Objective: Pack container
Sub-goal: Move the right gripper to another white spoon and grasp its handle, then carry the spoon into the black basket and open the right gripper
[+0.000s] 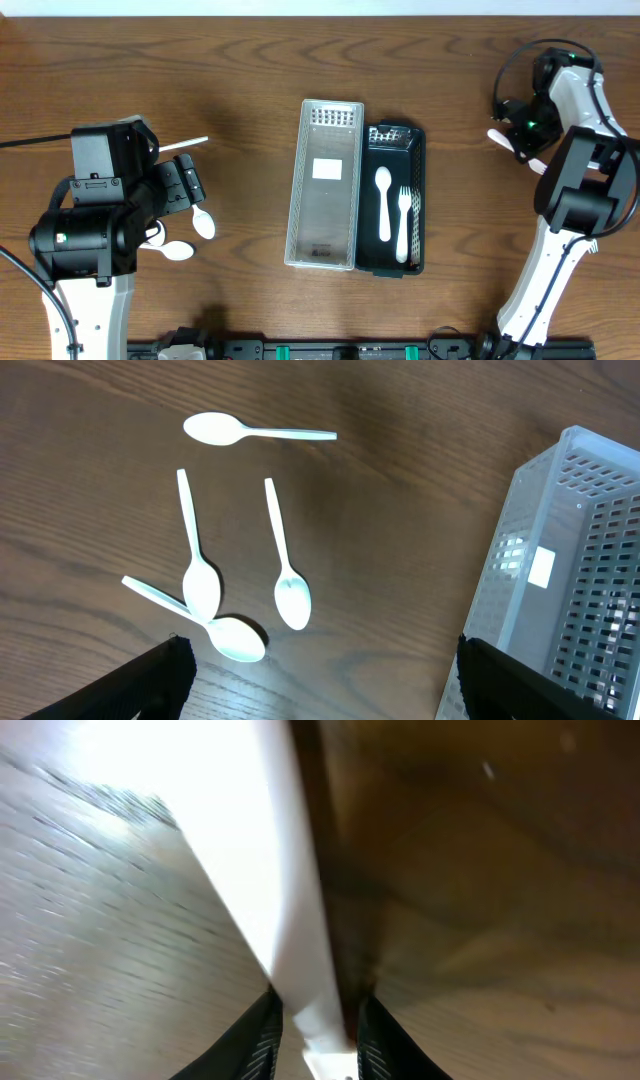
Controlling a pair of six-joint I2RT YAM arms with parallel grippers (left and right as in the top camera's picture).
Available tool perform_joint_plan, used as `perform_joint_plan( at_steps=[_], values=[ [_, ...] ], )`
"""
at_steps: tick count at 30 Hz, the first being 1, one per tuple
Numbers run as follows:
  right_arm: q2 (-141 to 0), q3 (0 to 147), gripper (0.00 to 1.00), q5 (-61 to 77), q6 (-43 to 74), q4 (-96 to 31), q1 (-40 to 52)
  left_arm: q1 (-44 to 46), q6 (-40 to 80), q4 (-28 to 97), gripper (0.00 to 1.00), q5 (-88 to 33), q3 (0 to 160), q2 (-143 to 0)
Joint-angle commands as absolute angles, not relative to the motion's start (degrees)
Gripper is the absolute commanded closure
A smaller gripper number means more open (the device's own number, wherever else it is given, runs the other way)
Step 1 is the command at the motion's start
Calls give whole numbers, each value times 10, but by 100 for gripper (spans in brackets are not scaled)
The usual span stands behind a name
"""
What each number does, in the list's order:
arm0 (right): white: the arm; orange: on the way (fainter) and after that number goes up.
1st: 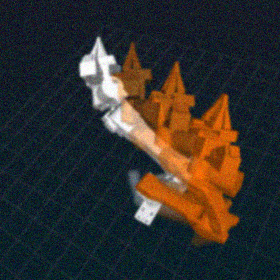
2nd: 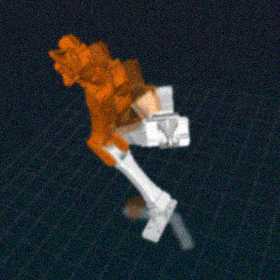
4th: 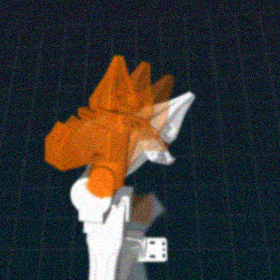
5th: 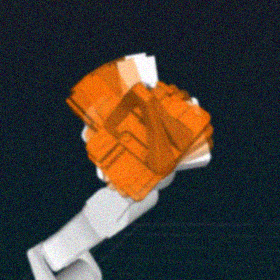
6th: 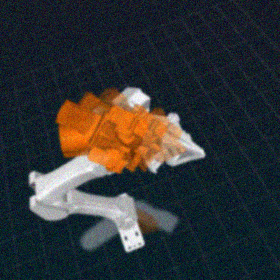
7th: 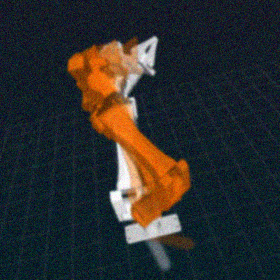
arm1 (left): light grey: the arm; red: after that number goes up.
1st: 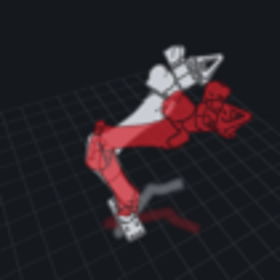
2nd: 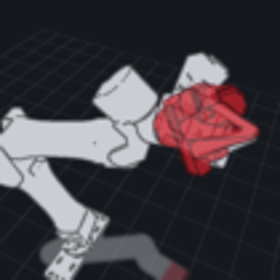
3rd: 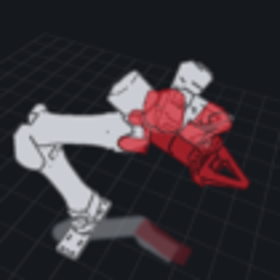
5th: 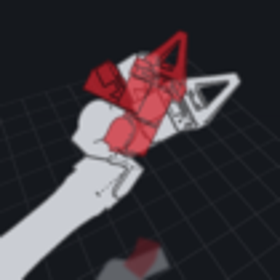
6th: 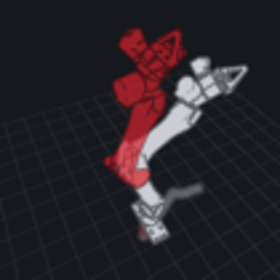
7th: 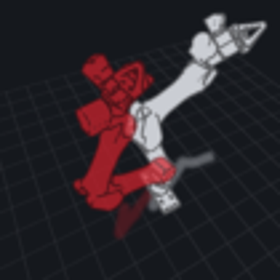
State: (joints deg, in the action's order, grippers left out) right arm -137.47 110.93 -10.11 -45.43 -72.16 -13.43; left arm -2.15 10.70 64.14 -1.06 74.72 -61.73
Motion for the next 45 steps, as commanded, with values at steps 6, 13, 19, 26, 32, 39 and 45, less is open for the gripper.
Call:
perform_joint_plan(
  at_steps=[6,13,19,26,32,39,45],
  values=[
    [-1395,1089,74,-49,-457,-715,-104,-24,106,642,14,-4,752,-617],
    [-1395,1089,73,-49,-457,-715,-106,-24,103,642,14,-4,752,-617],
    [-1395,1089,74,-49,-457,-715,-110,-24,101,642,14,-4,752,-617],
    [-1395,1089,80,-58,-457,-715,-122,-24,101,642,14,-4,752,-617],
    [-1395,1089,84,-58,-457,-715,-132,-24,101,642,14,-4,752,-617],
    [-1395,1089,99,-58,-450,-713,-132,-24,101,642,14,-4,752,-617],
    [-1390,1103,99,-58,-374,-705,-119,-24,101,642,14,-3,752,-617]
  ],
)
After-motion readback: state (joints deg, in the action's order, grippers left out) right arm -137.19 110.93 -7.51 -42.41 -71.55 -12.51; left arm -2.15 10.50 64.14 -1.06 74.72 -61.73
